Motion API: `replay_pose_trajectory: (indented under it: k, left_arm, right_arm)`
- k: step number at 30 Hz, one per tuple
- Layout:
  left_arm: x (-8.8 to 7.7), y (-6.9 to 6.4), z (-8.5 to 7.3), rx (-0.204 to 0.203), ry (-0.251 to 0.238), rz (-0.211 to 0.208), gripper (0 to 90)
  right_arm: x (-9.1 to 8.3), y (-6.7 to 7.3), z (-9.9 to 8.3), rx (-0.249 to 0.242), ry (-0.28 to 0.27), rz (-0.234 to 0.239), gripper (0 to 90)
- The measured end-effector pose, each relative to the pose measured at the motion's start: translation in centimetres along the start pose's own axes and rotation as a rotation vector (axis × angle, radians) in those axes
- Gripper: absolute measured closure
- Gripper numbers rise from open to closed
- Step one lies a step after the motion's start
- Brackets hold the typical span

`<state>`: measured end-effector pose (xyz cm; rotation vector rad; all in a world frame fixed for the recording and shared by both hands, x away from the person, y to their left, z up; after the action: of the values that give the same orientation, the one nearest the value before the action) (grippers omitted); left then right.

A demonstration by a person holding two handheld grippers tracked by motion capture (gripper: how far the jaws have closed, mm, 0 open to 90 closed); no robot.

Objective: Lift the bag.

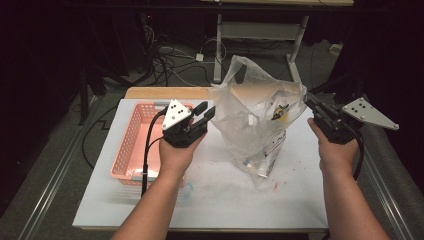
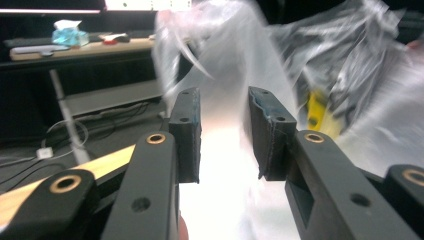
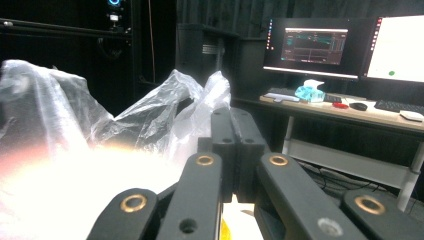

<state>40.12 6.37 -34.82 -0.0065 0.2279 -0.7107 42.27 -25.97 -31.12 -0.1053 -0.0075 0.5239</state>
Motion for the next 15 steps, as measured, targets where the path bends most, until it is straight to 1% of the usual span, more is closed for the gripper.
replay_pose_trajectory:
  k: [1, 2, 3, 5, 7, 8, 9, 12, 15]
  left_arm:
    - [-0.2, -0.1, -0.4, 0.005, 0.013, -0.001, 65.6]
    - [-0.3, -0.2, -0.9, 0.013, 0.031, -0.002, 65.6]
    - [-0.4, -0.4, -1.3, 0.011, 0.040, -0.007, 65.5]
    - [-0.4, -0.8, -2.2, 0.010, 0.065, -0.020, 65.5]
    - [-0.3, -1.2, -3.2, 0.010, 0.081, -0.022, 65.5]
    - [-0.4, -1.3, -3.6, 0.015, 0.086, -0.017, 65.5]
    - [-0.6, -1.2, -3.8, 0.012, 0.086, -0.005, 65.1]
    - [-1.8, -0.8, -4.1, -0.016, 0.055, 0.017, 60.8]
    - [-2.9, -0.7, -4.4, -0.012, 0.065, 0.023, 56.1]
  right_arm:
    - [0.0, -0.1, -0.1, -0.003, 0.001, 0.002, 90.0]
    - [0.0, -0.1, -0.1, 0.008, 0.003, 0.000, 90.0]
    - [0.0, -0.1, -0.2, 0.002, 0.007, 0.002, 90.0]
    - [0.0, -0.1, -0.3, 0.006, 0.008, 0.003, 90.0]
    - [0.0, -0.1, -0.3, 0.004, 0.009, 0.007, 90.0]
    - [-0.1, 0.0, -0.3, 0.006, 0.008, 0.012, 90.0]
    - [-0.1, 0.0, -0.2, 0.005, 0.006, 0.017, 90.0]
    - [-0.3, 0.0, -0.1, 0.000, 0.004, 0.021, 90.0]
    - [-0.5, -0.1, -0.1, 0.000, 0.006, 0.019, 90.0]
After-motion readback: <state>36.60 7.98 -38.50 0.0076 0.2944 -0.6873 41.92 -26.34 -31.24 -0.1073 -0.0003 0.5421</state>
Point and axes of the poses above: each handheld gripper's, and its own axes: x roughly forward along the jaws, z roughly out of its top, y roughly to its left, the point moved 6 cm from there along x, roughly forward along the jaws, and after that the axes turned 2 degrees about -x, right-handed, at the moved point
